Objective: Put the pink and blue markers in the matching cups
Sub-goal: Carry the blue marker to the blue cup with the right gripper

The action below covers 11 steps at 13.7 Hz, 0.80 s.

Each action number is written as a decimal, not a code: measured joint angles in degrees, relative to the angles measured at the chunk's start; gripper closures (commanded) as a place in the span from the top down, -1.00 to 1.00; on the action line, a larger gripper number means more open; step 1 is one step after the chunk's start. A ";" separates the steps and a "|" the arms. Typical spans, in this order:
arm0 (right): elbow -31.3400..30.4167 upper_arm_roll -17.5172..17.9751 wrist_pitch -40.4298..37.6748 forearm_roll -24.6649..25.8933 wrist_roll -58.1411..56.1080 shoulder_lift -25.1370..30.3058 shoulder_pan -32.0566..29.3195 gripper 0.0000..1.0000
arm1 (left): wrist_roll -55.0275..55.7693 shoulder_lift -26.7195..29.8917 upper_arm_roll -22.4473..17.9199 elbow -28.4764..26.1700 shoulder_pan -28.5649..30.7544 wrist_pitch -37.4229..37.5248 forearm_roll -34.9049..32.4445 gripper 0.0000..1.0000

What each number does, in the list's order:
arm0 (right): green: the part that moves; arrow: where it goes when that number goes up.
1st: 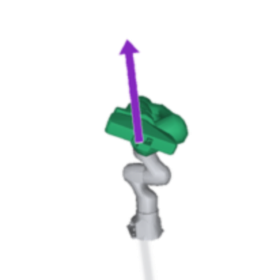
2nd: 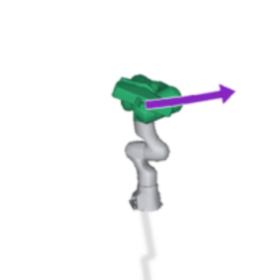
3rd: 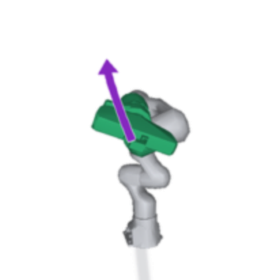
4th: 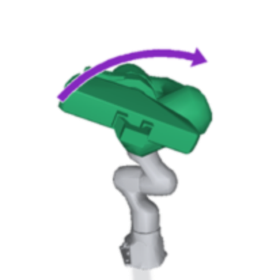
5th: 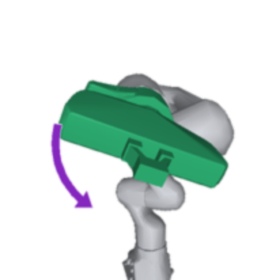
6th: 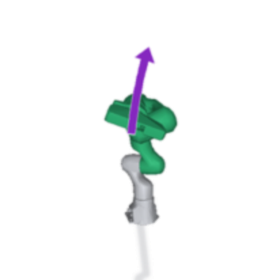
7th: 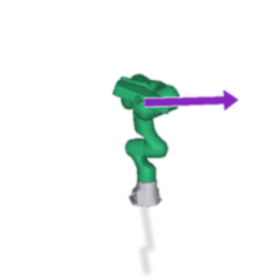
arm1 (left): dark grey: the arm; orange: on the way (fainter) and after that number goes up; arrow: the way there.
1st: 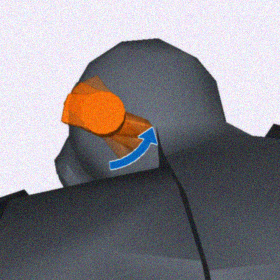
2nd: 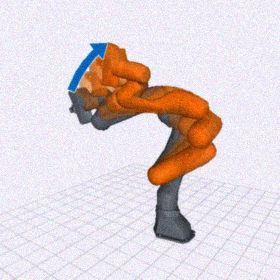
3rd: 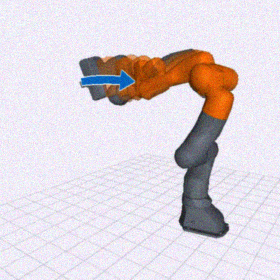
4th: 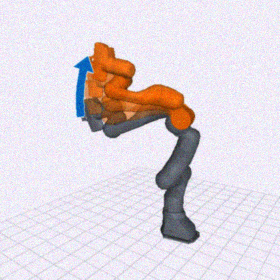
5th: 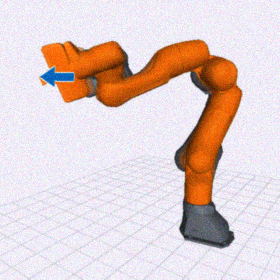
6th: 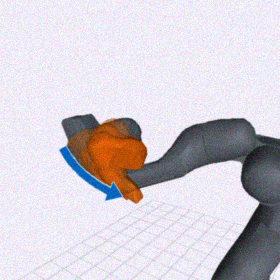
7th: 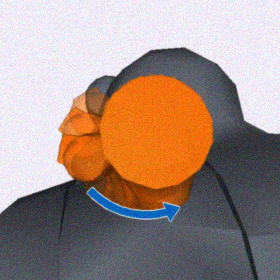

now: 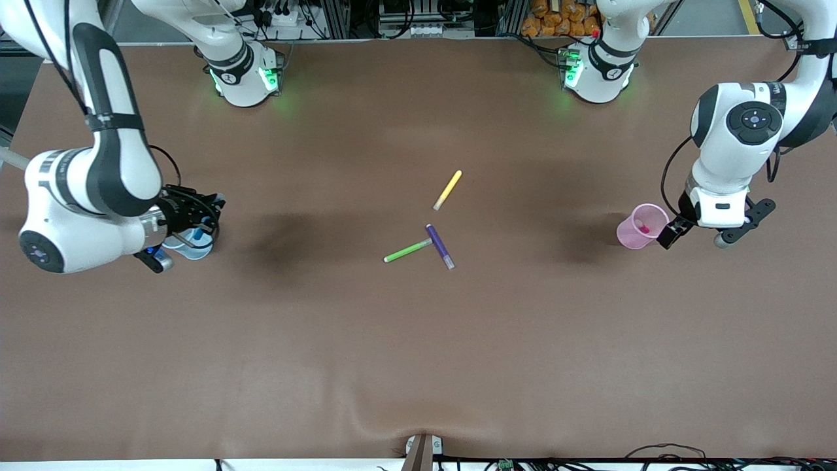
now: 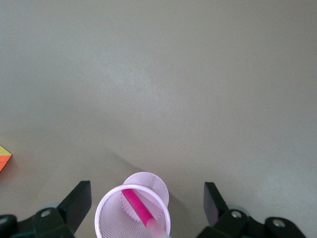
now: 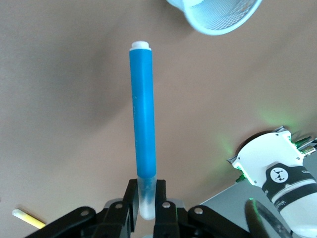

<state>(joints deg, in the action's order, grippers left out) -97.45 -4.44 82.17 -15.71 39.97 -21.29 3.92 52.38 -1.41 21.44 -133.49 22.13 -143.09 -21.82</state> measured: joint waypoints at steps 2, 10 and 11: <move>-0.45 -0.01 -0.55 -0.01 -2.89 -0.05 -2.81 -1.00 | 0.00 0.40 0.20 1.50 0.01 3.26 0.00 1.00; -2.59 0.00 -0.80 -0.83 -15.05 -2.72 -12.34 -1.00 | -3.36 1.77 3.79 15.61 -0.07 23.54 7.46 1.00; -2.67 0.01 -0.80 -1.84 -16.25 -3.64 -13.15 -1.00 | -5.17 1.78 3.77 17.40 0.00 25.62 9.29 1.00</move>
<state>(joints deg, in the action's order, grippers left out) -100.11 -4.42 81.37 -17.54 23.73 -24.93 -9.22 47.21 0.37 25.21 -116.09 22.13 -117.47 -12.53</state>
